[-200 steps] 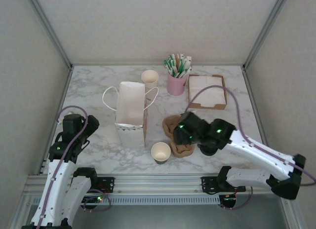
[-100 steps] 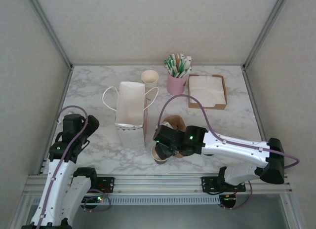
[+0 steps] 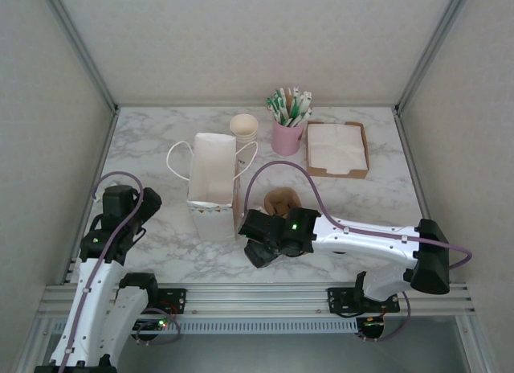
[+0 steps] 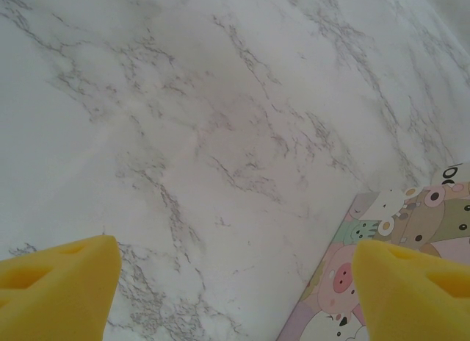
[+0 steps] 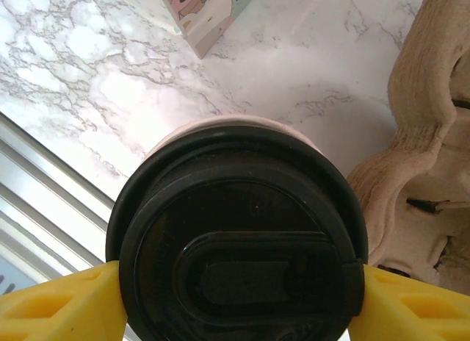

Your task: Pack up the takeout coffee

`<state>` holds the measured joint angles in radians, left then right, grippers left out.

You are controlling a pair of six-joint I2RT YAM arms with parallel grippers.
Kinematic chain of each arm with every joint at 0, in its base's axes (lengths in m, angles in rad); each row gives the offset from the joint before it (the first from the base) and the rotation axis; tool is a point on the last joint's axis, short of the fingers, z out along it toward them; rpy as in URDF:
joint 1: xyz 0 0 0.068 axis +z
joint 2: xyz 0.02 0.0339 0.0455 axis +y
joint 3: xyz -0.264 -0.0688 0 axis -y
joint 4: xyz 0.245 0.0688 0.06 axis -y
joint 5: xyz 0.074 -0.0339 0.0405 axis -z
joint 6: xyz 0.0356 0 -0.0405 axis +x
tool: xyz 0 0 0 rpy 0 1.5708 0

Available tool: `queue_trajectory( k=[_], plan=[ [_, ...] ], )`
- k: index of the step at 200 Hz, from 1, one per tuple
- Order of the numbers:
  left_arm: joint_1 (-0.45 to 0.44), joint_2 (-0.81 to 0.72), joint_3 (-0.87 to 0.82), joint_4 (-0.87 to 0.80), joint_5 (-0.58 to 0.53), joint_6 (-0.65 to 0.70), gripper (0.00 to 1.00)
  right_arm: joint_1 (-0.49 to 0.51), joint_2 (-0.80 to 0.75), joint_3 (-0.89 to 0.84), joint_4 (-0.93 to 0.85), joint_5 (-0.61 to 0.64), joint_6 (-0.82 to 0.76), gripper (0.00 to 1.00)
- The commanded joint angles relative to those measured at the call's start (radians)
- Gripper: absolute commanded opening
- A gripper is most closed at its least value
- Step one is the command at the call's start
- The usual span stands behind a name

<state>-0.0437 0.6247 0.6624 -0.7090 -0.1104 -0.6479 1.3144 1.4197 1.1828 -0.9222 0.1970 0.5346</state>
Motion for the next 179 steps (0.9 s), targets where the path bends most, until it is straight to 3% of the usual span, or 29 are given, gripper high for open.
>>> queue_trajectory(
  k=[1, 121, 179],
  plan=[
    [0.007, 0.001, 0.001, -0.012, -0.019, 0.009, 0.82, 0.014, 0.017, 0.024, 0.007, -0.009, -0.011, 0.73],
    [0.007, -0.003, 0.002, -0.015, -0.018, 0.006, 0.82, 0.018, 0.063, 0.002, -0.045, 0.02, -0.006, 0.72],
    [0.007, -0.003, 0.003, -0.017, -0.02, 0.005, 0.82, 0.027, 0.062, 0.073, -0.095, 0.069, -0.009, 0.72]
  ],
)
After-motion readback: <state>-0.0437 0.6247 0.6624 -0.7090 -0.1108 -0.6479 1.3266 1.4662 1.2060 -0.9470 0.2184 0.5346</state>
